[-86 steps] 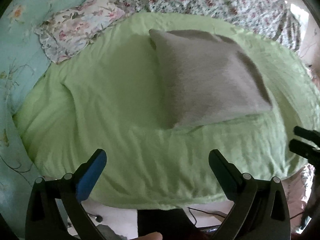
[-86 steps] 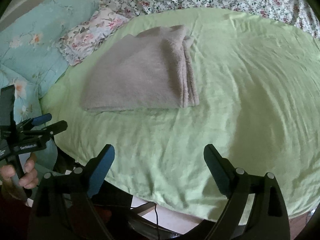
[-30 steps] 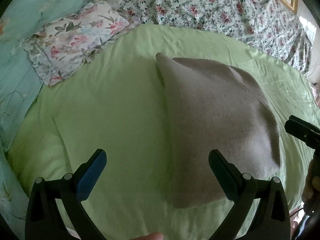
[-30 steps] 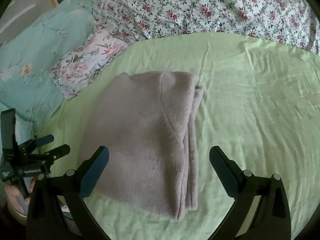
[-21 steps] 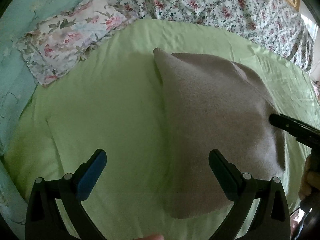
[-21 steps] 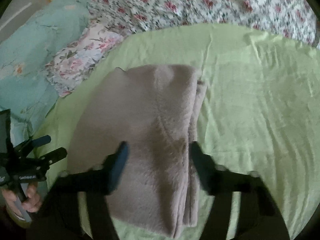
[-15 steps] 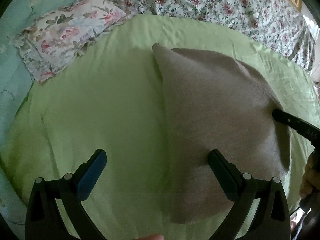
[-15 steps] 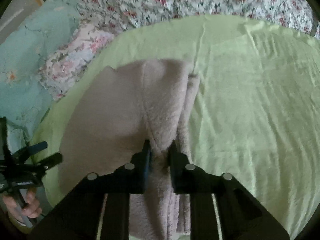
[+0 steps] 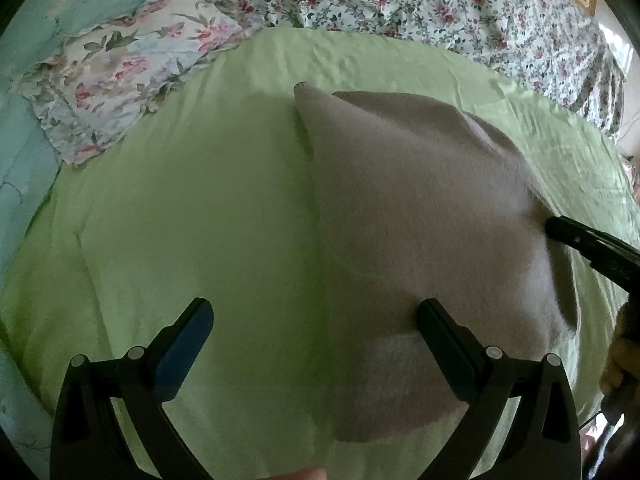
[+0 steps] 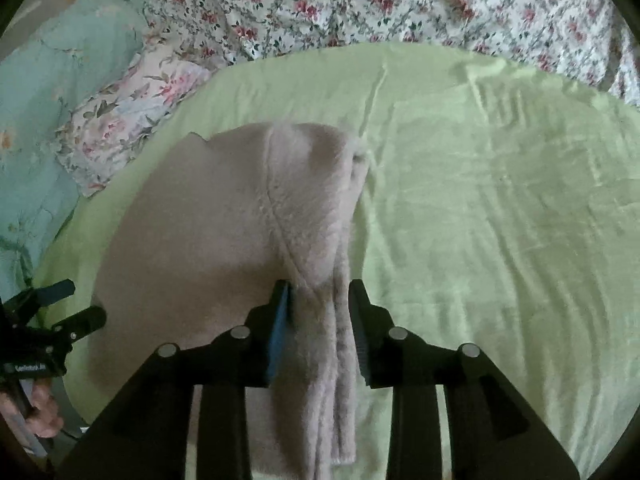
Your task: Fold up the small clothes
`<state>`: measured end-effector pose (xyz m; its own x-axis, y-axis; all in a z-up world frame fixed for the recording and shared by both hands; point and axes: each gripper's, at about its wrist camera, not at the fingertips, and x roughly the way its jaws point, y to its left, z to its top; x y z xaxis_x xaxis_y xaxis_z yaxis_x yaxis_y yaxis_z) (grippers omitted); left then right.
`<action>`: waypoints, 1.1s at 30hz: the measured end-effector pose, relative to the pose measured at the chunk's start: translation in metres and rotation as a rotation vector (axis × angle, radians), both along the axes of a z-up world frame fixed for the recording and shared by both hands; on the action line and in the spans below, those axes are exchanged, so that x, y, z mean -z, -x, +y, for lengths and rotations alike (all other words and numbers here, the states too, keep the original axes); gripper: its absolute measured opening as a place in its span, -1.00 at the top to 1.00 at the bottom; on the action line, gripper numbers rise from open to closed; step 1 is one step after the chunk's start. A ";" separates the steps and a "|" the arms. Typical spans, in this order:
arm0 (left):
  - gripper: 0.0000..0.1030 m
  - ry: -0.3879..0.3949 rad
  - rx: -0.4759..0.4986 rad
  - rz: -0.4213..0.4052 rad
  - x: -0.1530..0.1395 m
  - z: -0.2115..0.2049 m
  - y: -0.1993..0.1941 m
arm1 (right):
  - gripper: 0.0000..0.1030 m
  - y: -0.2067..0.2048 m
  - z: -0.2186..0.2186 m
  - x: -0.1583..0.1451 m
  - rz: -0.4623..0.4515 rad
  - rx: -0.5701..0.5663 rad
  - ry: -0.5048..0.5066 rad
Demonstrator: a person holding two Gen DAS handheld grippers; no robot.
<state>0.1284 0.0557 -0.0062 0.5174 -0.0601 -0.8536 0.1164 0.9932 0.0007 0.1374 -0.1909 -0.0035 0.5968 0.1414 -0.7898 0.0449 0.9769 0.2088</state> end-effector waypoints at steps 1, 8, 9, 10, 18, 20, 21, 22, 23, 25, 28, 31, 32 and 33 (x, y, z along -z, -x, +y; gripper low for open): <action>-0.98 -0.001 0.001 0.000 -0.001 0.001 0.003 | 0.38 0.003 0.000 -0.002 -0.002 0.002 0.004; -0.98 -0.031 0.014 -0.004 -0.004 0.002 0.025 | 0.08 0.034 0.009 -0.016 -0.012 -0.012 -0.015; -0.98 -0.031 0.014 -0.005 -0.006 0.003 0.028 | 0.06 0.040 0.012 -0.018 -0.015 -0.019 -0.013; -0.98 -0.028 0.015 -0.009 -0.007 0.003 0.032 | 0.05 0.044 0.015 -0.019 -0.017 -0.026 -0.011; -0.98 -0.056 0.033 -0.041 -0.018 0.001 0.060 | -0.25 0.072 0.036 -0.025 -0.013 -0.080 -0.009; -0.98 -0.053 0.037 -0.043 -0.019 0.001 0.063 | -0.39 0.076 0.039 -0.025 -0.012 -0.089 -0.011; -0.98 -0.051 0.038 -0.044 -0.020 0.001 0.066 | -0.44 0.078 0.040 -0.026 -0.011 -0.095 -0.013; -0.98 -0.051 0.040 -0.047 -0.021 0.000 0.068 | -0.53 0.081 0.042 -0.026 -0.011 -0.098 -0.015; -0.98 -0.052 0.042 -0.049 -0.022 0.000 0.070 | -0.60 0.084 0.043 -0.027 -0.014 -0.104 -0.016; -0.98 -0.053 0.043 -0.052 -0.024 -0.001 0.075 | -0.68 0.088 0.046 -0.028 -0.014 -0.116 -0.014; -0.98 -0.051 0.050 -0.055 -0.026 -0.001 0.077 | -0.75 0.092 0.049 -0.029 -0.011 -0.128 -0.010; -0.98 -0.054 0.060 -0.059 -0.028 -0.004 0.080 | -0.80 0.096 0.051 -0.029 -0.007 -0.136 -0.009; -0.98 -0.056 0.063 -0.061 -0.028 -0.005 0.081 | -0.82 0.097 0.051 -0.029 -0.006 -0.137 -0.008; -0.98 -0.058 0.066 -0.065 -0.029 -0.005 0.082 | -0.83 0.098 0.052 -0.029 -0.005 -0.140 -0.006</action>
